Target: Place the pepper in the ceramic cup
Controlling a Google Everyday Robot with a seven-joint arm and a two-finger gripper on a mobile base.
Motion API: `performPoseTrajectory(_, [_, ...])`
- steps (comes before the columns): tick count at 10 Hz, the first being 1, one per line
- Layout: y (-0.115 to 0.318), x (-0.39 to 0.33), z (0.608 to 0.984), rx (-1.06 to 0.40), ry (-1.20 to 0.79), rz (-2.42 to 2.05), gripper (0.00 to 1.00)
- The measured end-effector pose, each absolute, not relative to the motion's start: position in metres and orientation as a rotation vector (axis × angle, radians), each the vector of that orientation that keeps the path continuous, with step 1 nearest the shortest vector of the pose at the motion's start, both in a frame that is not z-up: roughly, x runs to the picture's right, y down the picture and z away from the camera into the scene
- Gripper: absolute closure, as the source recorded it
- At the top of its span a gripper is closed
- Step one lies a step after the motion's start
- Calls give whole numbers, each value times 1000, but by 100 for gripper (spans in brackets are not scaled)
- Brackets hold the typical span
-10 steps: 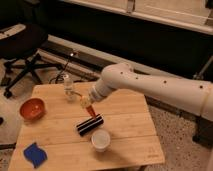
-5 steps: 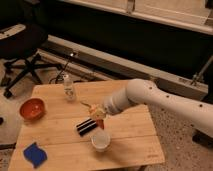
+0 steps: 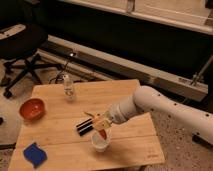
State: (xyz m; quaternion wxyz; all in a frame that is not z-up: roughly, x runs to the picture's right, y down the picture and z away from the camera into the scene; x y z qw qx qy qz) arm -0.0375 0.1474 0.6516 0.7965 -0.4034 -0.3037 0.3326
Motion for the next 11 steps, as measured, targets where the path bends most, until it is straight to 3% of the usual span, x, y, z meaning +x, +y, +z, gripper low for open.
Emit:
performPoseTrajectory(7, [158, -41, 665, -918, -737, 614, 25])
performPoseTrajectory(8, [159, -40, 670, -920, -724, 615, 20])
performPoseTrajectory(11, [159, -40, 670, -920, -721, 615, 20])
